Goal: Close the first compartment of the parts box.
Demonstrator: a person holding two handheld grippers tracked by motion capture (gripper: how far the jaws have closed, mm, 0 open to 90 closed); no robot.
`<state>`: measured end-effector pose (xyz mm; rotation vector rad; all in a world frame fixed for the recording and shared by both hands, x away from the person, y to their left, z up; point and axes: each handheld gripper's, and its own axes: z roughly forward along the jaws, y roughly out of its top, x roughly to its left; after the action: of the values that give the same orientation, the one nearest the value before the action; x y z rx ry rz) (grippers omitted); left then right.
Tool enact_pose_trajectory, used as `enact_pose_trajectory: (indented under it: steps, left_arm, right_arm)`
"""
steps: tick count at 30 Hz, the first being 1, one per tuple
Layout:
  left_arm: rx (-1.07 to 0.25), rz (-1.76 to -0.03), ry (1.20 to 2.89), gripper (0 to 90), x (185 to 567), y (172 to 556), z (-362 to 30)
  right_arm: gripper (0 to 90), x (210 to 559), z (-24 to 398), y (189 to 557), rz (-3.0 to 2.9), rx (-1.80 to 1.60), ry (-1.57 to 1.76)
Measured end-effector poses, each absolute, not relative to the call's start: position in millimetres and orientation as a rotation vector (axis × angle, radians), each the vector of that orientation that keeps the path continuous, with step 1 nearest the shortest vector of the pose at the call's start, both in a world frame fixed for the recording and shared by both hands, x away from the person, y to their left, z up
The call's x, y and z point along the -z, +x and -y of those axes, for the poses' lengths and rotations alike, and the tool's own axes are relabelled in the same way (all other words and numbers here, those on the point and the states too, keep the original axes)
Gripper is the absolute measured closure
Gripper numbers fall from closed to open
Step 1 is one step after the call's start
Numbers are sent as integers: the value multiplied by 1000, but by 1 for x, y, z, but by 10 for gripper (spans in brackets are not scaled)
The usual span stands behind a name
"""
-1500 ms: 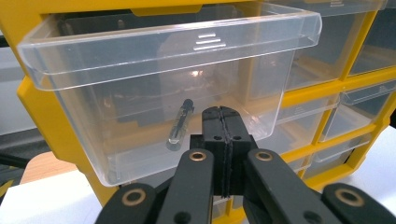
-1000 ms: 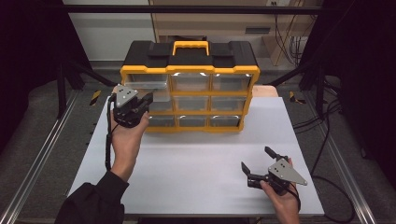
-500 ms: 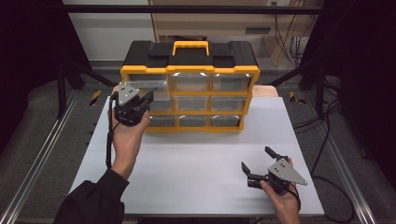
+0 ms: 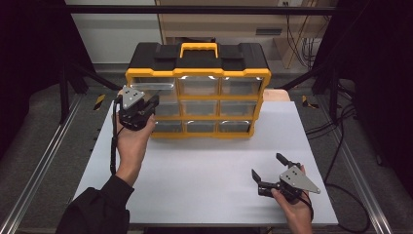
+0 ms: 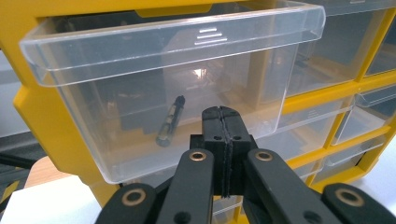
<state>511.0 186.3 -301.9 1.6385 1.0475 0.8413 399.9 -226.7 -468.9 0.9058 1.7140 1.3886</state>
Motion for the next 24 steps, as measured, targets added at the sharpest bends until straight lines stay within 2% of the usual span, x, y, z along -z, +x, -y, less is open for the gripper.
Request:
enact_pose_trajectory:
  steps: [24]
  left_arm:
    - [-819, -1062, 1633, 897, 300, 516, -186]
  right_arm:
    - [24, 469, 227, 400, -1717, -1388, 908]
